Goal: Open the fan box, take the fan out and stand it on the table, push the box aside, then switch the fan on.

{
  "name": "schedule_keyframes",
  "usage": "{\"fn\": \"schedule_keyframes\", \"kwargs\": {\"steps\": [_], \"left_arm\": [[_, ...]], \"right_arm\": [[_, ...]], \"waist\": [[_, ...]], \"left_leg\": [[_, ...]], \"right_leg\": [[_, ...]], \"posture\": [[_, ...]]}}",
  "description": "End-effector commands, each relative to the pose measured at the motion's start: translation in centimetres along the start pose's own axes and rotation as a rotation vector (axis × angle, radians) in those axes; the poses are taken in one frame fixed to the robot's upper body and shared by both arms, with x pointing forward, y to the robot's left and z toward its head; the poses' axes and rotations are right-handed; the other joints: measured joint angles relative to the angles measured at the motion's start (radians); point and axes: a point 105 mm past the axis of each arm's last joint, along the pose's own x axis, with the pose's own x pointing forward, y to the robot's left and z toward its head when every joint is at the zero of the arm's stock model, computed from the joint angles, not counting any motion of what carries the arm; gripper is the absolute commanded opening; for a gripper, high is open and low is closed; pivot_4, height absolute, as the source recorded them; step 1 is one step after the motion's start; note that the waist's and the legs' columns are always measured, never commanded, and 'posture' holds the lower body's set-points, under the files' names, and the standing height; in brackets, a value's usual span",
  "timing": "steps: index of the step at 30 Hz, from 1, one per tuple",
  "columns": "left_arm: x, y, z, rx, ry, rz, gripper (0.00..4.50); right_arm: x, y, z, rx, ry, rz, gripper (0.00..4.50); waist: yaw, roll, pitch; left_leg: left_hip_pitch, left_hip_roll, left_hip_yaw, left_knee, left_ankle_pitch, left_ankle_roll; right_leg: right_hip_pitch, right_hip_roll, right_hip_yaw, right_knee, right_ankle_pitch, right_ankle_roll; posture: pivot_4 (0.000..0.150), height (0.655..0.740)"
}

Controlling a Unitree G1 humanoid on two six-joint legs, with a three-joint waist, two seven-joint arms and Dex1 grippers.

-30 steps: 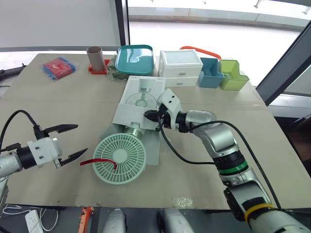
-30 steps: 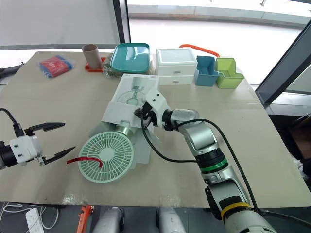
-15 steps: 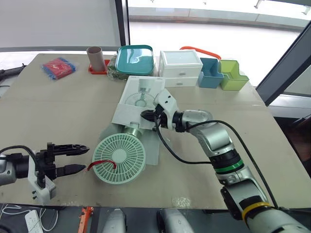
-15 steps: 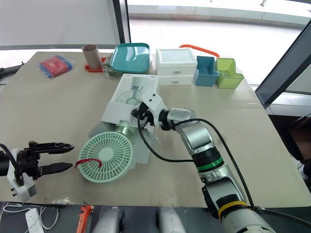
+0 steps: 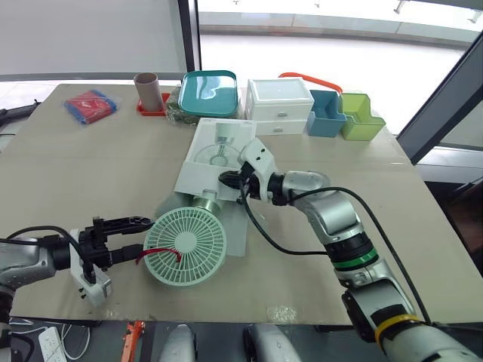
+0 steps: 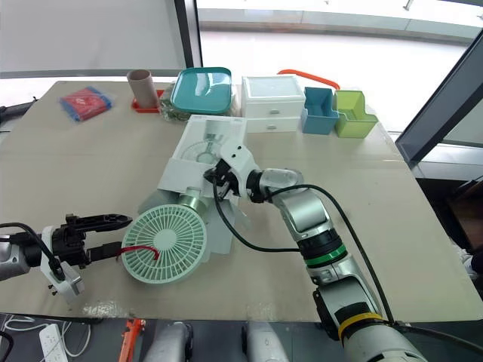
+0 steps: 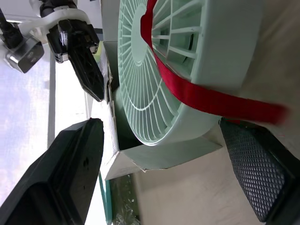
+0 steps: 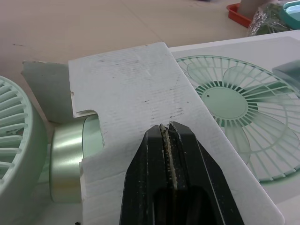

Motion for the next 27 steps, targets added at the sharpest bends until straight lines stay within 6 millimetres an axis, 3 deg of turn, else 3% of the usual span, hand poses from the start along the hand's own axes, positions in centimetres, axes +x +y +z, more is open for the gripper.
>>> {"fn": "schedule_keyframes", "kwargs": {"steps": [1, 8, 18, 27], "left_arm": [[0.0, 1.0, 0.1, 0.072, -0.003, 0.059, 4.37], [0.6, 0.5, 0.6, 0.112, -0.038, 0.103, 4.37], [-0.5, -2.9, -0.2, 0.359, -0.076, 0.149, 4.37], [0.3, -0.7, -1.9, 0.466, -0.089, 0.297, 4.37]], "right_arm": [[-0.3, 0.2, -0.5, 0.009, 0.016, -0.003, 0.0], [-0.6, -0.1, -0.5, 0.003, 0.026, -0.016, 0.0], [-1.0, -0.2, -0.6, 0.004, 0.036, -0.024, 0.0], [-1.1, -0.1, -0.7, 0.002, 0.038, -0.029, 0.0]], "waist": [[0.0, 0.0, 0.0], [0.001, 0.0, 0.0], [0.004, -0.001, -0.001], [0.005, -0.002, -0.001]], "left_leg": [[0.0, 0.0, 0.0, 0.0, 0.0, 0.0], [0.0, 0.0, 0.0, 0.0, 0.0, 0.0], [0.002, -0.005, 0.0, 0.001, 0.0, 0.0], [0.003, -0.007, 0.0, 0.001, 0.001, 0.001]], "right_leg": [[0.0, 0.0, 0.0, 0.0, 0.0, 0.0], [0.0, -0.001, -0.001, 0.002, 0.0, 0.0], [0.0, -0.011, -0.008, 0.007, -0.001, 0.001], [0.0, -0.016, -0.02, 0.01, -0.001, 0.002]], "posture": [[0.15, 0.74], [0.15, 0.74], [0.15, 0.74], [0.15, 0.74]]}}
